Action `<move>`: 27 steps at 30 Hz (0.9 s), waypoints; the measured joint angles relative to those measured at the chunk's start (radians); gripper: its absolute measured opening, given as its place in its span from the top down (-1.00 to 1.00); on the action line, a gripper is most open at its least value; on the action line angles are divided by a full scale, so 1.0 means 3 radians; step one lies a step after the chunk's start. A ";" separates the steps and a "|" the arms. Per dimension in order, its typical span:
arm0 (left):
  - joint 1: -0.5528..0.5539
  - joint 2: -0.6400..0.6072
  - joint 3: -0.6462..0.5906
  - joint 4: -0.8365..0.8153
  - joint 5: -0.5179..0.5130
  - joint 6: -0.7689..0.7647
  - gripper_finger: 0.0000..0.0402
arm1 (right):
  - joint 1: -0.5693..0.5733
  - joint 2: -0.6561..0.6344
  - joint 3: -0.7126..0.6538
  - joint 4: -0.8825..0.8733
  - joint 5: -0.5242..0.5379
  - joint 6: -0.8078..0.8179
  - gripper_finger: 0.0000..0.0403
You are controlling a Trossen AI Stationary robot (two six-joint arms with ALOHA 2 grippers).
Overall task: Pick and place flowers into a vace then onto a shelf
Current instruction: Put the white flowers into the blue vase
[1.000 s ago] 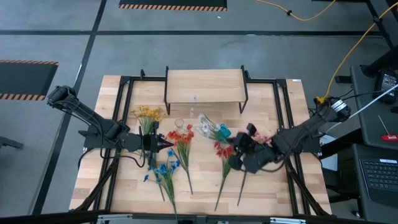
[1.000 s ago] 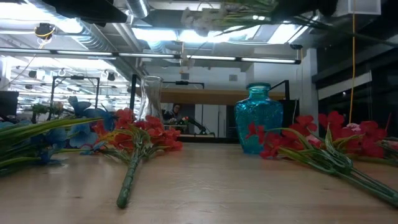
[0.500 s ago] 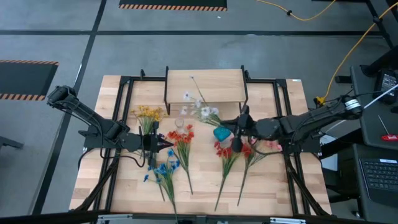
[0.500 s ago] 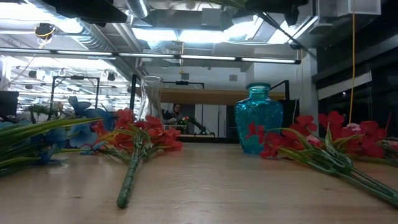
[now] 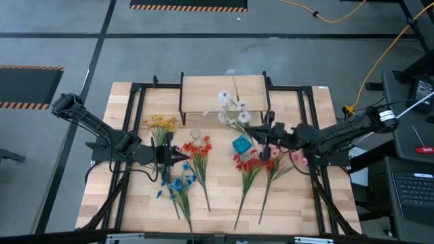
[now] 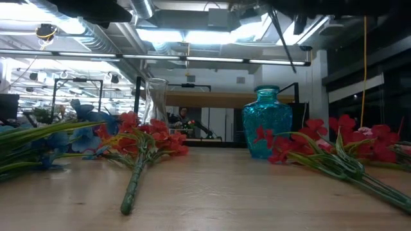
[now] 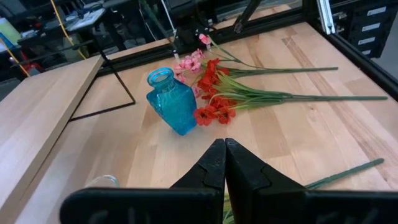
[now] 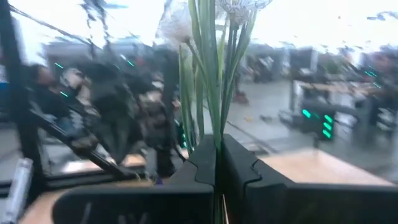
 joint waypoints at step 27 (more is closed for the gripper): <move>0.0001 0.0000 0.0000 0.0035 -0.0001 -0.0172 0.98 | -0.0369 0.0944 0.0000 0.1090 -0.0263 -0.0300 0.98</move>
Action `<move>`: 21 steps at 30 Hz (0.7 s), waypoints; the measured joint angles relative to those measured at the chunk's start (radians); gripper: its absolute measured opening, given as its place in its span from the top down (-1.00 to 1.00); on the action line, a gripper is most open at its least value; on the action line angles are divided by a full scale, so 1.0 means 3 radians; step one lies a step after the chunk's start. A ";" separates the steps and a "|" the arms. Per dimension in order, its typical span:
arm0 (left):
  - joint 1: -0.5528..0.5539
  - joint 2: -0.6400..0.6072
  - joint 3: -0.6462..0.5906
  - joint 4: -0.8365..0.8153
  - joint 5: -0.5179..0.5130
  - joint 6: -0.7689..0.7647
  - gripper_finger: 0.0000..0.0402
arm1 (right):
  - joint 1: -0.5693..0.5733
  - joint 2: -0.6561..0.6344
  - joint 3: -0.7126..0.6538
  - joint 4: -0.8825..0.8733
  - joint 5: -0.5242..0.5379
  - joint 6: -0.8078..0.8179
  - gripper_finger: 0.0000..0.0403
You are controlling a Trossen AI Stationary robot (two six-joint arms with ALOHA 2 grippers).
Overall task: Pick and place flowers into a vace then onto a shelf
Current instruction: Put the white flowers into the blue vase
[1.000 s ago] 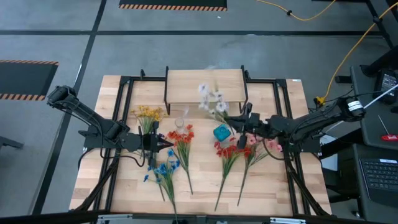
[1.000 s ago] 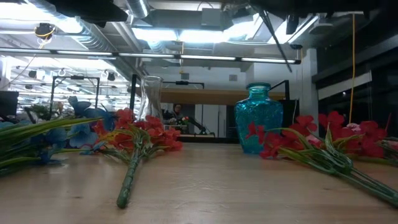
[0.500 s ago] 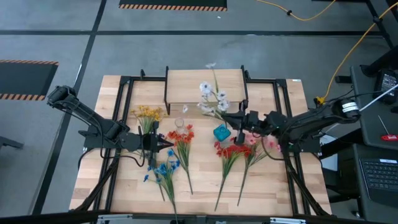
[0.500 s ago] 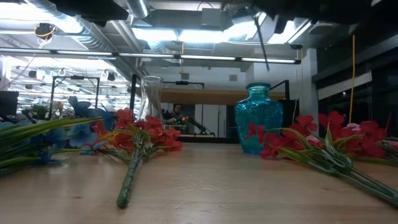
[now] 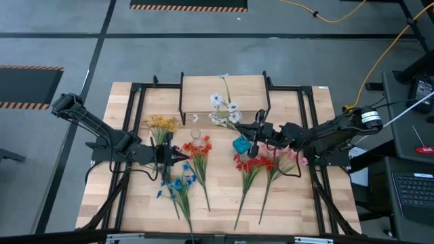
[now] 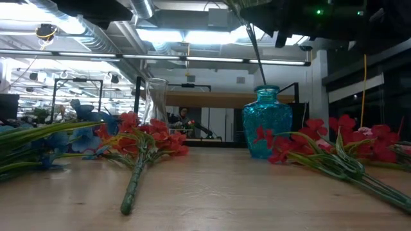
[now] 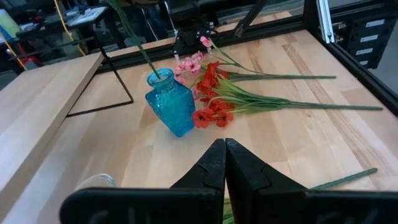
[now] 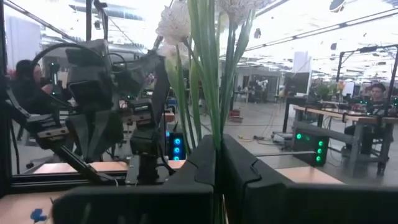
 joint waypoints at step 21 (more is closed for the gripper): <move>-0.0001 0.0000 0.0000 -0.0001 0.0056 -0.0094 0.98 | 0.0031 0.0046 -0.0515 0.0574 0.0096 0.0070 0.98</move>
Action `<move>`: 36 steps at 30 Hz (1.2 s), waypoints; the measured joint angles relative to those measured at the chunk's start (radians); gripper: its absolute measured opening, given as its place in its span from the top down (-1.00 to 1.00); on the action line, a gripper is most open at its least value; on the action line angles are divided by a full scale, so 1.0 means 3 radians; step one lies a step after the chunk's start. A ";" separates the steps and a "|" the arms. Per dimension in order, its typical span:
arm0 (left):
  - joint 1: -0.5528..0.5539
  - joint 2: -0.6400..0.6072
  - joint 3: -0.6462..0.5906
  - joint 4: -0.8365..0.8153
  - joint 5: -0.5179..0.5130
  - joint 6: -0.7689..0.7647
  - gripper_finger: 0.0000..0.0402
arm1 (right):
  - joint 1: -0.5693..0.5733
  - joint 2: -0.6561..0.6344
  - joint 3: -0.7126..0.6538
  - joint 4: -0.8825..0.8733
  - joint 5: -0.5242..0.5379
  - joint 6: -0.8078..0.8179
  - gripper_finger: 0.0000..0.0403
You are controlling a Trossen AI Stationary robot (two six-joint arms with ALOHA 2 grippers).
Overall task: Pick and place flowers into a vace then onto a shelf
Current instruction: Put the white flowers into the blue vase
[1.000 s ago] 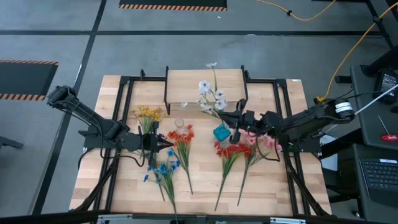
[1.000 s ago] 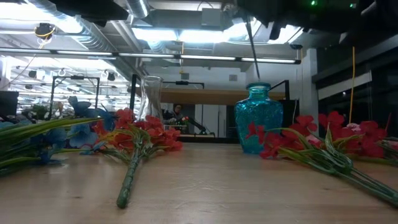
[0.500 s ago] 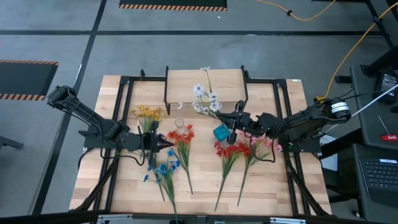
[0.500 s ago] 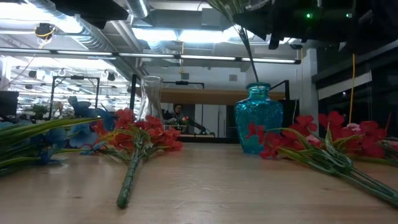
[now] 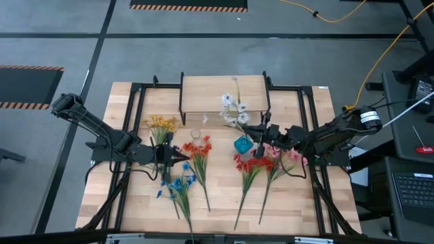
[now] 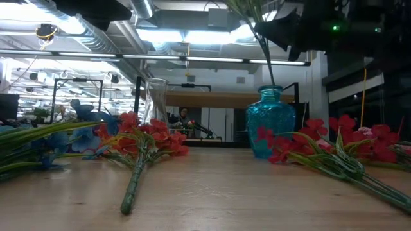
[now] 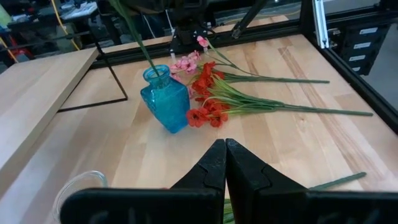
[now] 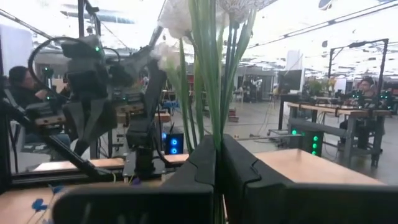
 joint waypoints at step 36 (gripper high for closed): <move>0.0001 0.0000 0.0000 0.0011 0.0009 0.0081 0.98 | -0.0024 0.0612 0.0015 0.0146 0.0003 -0.0167 0.78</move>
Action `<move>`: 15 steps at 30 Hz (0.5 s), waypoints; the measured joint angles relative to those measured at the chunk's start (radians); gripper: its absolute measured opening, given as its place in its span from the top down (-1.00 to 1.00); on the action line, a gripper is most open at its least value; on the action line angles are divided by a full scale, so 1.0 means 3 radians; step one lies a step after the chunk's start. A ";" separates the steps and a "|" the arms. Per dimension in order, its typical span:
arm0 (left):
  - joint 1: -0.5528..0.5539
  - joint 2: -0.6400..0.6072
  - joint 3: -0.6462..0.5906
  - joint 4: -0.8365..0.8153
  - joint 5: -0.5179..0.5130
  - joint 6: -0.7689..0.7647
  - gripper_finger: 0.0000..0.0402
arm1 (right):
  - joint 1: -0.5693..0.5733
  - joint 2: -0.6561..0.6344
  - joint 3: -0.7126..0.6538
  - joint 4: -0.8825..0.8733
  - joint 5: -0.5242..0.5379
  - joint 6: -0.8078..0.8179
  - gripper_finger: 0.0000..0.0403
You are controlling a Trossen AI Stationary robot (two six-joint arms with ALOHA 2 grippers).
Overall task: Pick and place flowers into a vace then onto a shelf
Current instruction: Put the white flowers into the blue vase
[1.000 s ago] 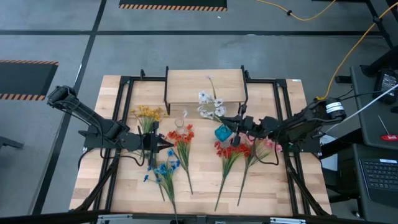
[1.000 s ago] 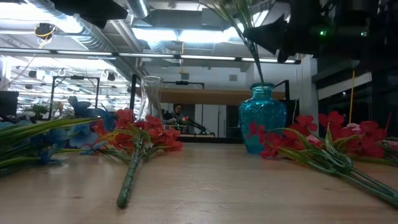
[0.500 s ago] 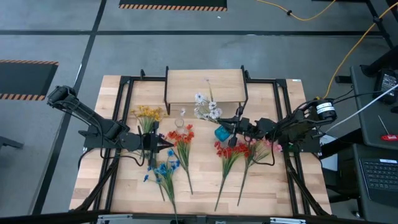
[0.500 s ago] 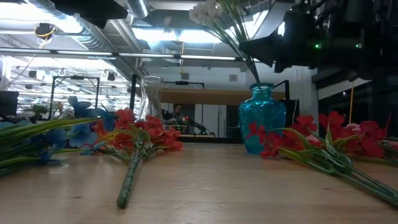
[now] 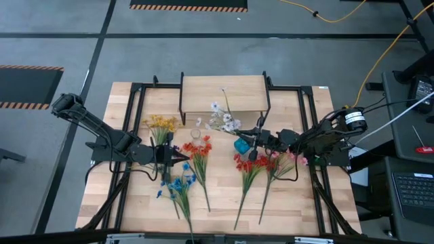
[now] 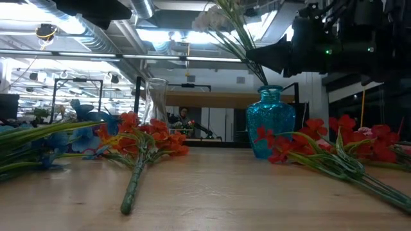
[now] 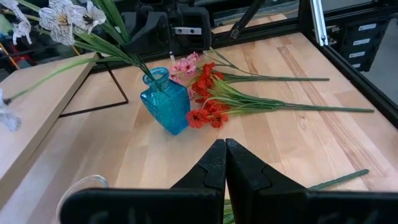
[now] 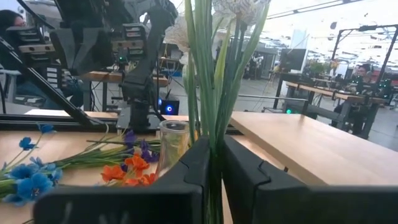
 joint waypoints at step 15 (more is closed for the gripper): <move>0.0000 0.0000 0.0000 0.0000 0.0000 -0.0005 0.98 | 0.0000 -0.0082 0.0001 -0.0152 0.0003 -0.0001 0.21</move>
